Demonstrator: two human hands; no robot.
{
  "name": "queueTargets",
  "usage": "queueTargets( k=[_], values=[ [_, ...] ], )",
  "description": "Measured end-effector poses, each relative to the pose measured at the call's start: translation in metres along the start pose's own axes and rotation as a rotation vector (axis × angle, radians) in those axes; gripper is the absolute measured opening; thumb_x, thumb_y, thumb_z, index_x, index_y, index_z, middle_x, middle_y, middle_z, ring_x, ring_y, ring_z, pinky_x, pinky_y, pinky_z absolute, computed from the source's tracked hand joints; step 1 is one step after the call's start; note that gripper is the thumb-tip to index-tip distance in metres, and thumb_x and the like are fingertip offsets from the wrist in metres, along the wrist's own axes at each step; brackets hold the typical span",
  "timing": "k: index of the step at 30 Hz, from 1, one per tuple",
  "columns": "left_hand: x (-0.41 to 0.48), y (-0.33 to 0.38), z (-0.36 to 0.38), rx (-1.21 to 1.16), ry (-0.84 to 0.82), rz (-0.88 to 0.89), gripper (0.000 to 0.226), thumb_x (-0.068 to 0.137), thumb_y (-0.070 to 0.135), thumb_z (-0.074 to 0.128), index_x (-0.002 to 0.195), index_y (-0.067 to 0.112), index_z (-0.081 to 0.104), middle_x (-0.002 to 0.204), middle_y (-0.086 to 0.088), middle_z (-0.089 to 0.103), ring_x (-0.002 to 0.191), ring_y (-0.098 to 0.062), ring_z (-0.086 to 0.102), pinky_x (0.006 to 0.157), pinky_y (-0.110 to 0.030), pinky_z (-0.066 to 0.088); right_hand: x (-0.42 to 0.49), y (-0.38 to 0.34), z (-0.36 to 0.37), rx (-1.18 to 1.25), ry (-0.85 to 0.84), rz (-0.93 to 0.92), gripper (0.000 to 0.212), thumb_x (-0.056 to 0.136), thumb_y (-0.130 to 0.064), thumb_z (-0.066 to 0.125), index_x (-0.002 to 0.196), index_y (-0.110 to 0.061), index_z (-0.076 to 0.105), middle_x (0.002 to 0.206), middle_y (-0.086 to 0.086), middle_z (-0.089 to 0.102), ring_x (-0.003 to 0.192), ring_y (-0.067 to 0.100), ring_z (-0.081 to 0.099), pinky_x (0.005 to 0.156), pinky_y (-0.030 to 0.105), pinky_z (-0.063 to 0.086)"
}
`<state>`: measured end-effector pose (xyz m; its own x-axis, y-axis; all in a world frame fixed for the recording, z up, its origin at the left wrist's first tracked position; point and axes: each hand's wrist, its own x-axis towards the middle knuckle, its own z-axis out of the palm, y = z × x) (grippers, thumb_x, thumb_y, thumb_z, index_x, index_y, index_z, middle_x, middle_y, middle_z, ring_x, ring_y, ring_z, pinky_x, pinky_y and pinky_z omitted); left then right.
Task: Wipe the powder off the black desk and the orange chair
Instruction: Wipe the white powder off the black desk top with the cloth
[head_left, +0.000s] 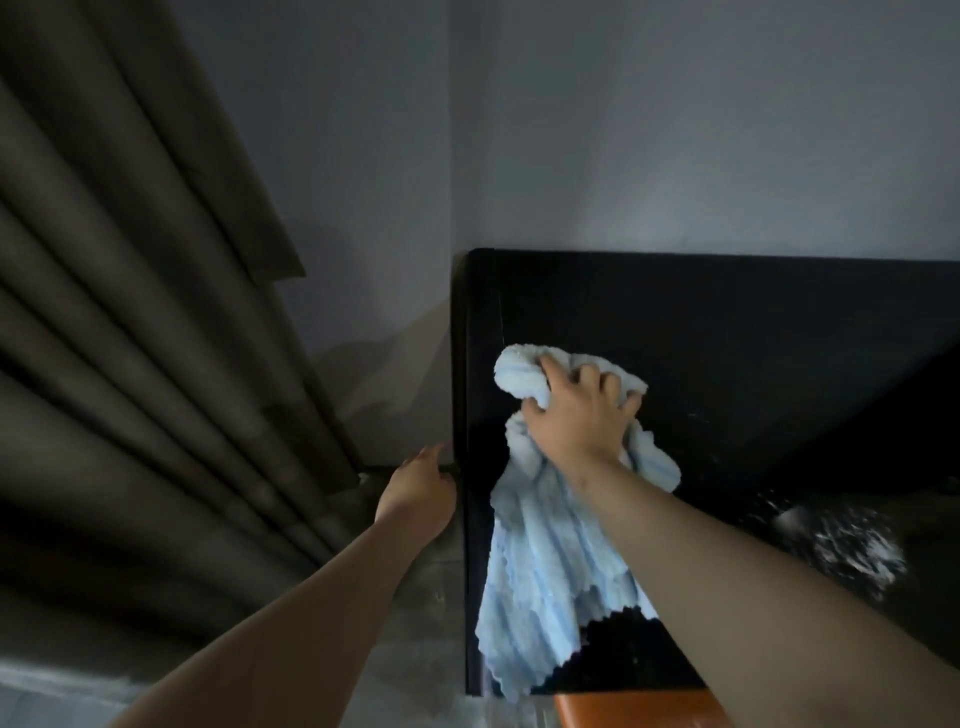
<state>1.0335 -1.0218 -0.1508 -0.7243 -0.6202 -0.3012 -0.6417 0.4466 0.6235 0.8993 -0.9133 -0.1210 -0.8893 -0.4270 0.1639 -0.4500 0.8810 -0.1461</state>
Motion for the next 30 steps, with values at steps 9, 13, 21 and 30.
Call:
queueTargets(
  k=[9, 13, 21, 30],
  values=[
    [0.012, -0.054, 0.023, -0.23, 0.085, -0.111, 0.036, 0.096, 0.018, 0.044, 0.13, 0.023, 0.054, 0.124, -0.001, 0.061, 0.099, -0.013, 0.055, 0.08, -0.011, 0.032, 0.047, -0.033, 0.051, -0.021, -0.394, -0.135, 0.064, 0.082, -0.071, 0.036, 0.139, -0.048, 0.016, 0.157, -0.005, -0.007, 0.142, 0.039, -0.003, 0.102, 0.066, 0.015],
    [0.009, -0.072, 0.024, -0.313, 0.146, -0.194, 0.035, 0.095, 0.017, 0.044, 0.128, 0.023, 0.056, 0.123, -0.005, 0.062, 0.107, -0.022, 0.058, 0.086, -0.021, 0.038, 0.019, -0.021, 0.047, 0.045, -0.224, -0.229, 0.046, 0.086, -0.058, 0.044, 0.127, -0.04, 0.041, 0.143, -0.004, 0.031, 0.132, 0.03, 0.024, 0.098, 0.057, 0.026],
    [-0.029, -0.061, 0.037, -0.283, 0.075, -0.186, 0.036, 0.098, 0.025, 0.039, 0.133, 0.025, 0.05, 0.129, 0.001, 0.057, 0.106, -0.013, 0.051, 0.083, -0.016, 0.03, -0.063, -0.01, 0.035, 0.165, -0.052, -0.305, 0.025, 0.067, -0.031, 0.071, 0.089, -0.02, 0.068, 0.096, 0.003, 0.064, 0.097, 0.034, 0.057, 0.08, 0.049, 0.042],
    [-0.069, -0.047, 0.03, -0.245, 0.001, -0.058, 0.035, 0.096, 0.019, 0.039, 0.127, 0.024, 0.053, 0.116, 0.001, 0.062, 0.092, -0.008, 0.052, 0.063, -0.008, 0.033, -0.153, -0.003, 0.007, 0.167, -0.127, -0.367, 0.025, 0.061, -0.04, 0.071, 0.075, -0.02, 0.063, 0.085, -0.001, 0.062, 0.086, 0.029, 0.058, 0.08, 0.043, 0.044]
  ],
)
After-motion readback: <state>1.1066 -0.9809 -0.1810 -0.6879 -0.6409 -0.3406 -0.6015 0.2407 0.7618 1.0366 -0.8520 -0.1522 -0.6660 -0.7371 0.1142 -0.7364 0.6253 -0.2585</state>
